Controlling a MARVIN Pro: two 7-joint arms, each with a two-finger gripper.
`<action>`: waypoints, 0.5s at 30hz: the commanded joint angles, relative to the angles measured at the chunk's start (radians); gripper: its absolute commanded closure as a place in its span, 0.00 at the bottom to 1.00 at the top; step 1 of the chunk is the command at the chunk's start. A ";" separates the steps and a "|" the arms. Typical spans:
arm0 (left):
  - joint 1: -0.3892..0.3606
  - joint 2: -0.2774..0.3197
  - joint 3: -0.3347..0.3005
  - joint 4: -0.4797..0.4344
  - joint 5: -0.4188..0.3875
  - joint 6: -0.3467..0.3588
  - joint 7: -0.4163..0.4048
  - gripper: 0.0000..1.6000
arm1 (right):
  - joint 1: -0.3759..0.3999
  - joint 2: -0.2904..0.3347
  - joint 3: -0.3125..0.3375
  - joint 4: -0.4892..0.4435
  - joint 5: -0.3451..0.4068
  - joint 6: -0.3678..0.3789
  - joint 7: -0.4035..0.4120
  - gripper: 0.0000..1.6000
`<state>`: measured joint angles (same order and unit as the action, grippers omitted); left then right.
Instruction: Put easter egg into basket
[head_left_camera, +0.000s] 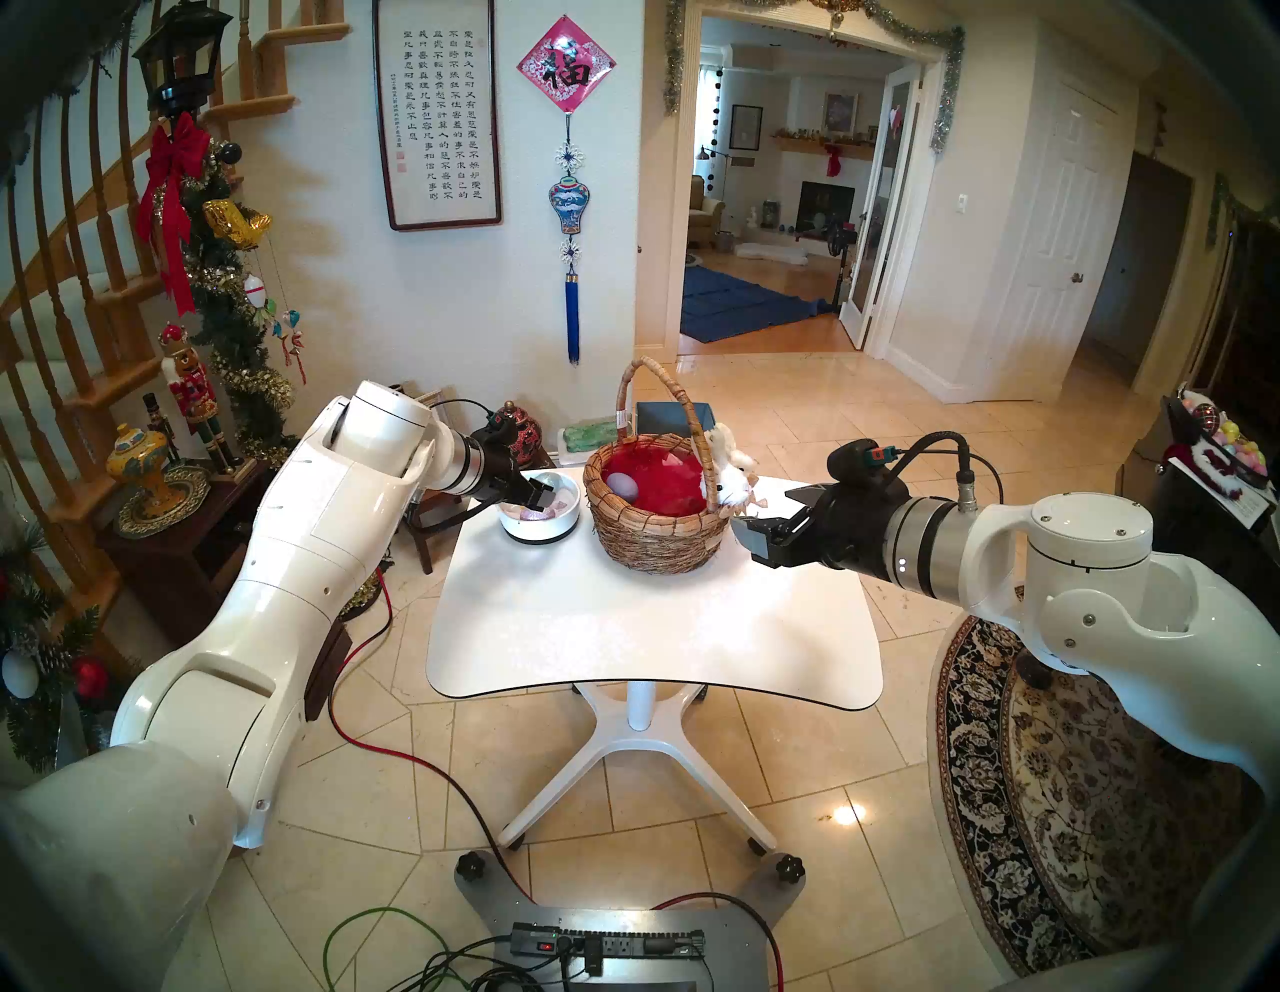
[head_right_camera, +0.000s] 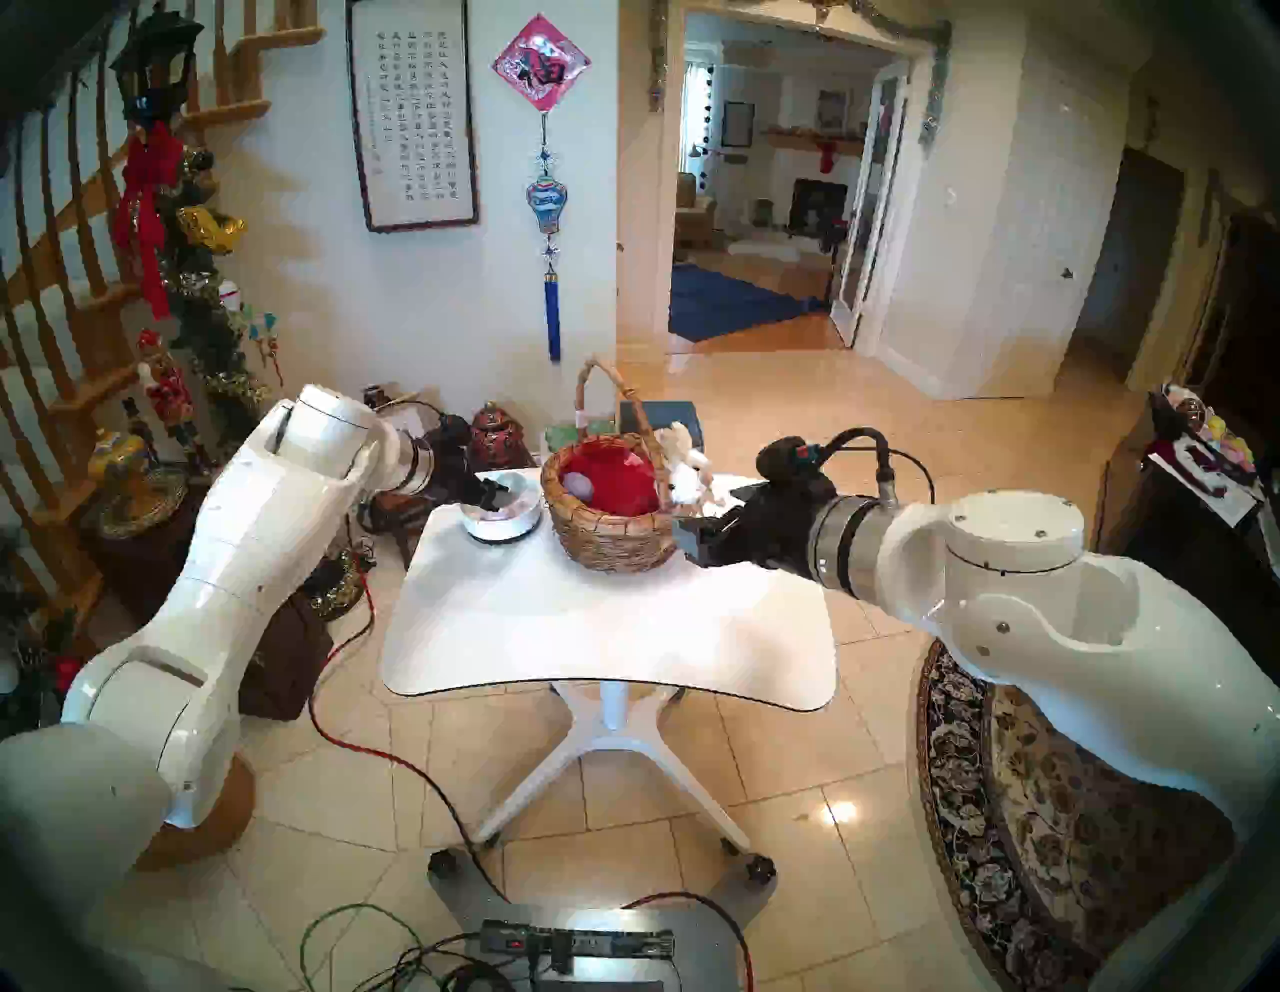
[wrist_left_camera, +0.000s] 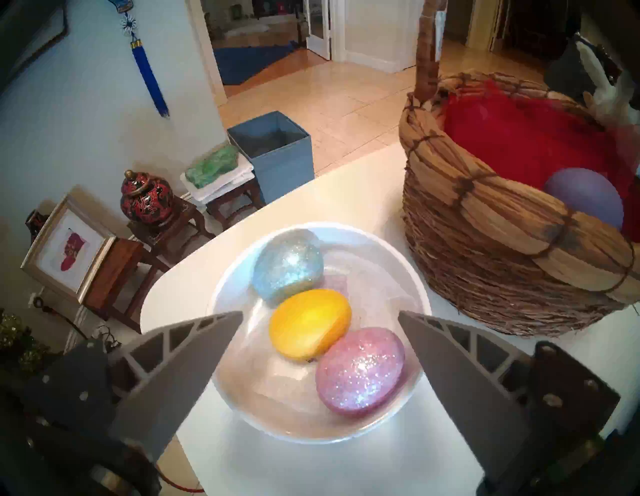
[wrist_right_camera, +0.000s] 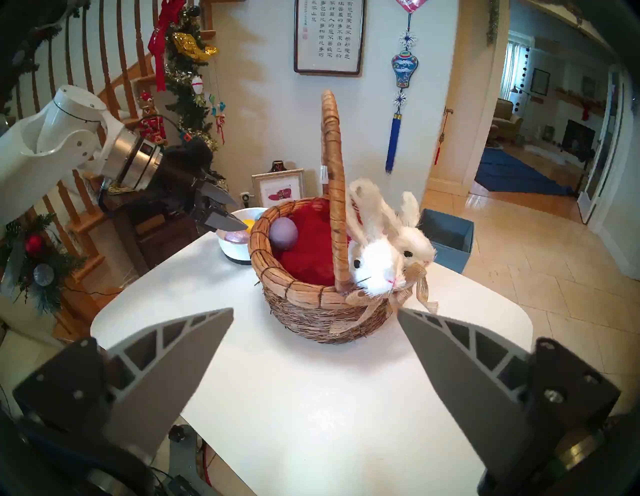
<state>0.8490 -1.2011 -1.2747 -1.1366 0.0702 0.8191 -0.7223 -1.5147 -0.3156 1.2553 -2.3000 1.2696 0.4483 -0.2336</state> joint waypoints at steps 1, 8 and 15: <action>-0.042 -0.023 0.006 0.011 0.007 0.007 0.011 0.00 | 0.010 -0.001 0.008 -0.001 -0.002 -0.002 0.000 0.00; -0.054 -0.032 0.010 0.039 0.013 0.006 0.012 0.00 | 0.010 -0.001 0.008 -0.001 -0.001 -0.002 0.000 0.00; -0.067 -0.046 0.012 0.071 0.019 0.003 0.016 0.00 | 0.011 -0.001 0.008 -0.001 -0.001 -0.002 0.000 0.00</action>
<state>0.8249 -1.2302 -1.2621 -1.0759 0.0921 0.8327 -0.7023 -1.5145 -0.3155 1.2551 -2.2999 1.2696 0.4483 -0.2336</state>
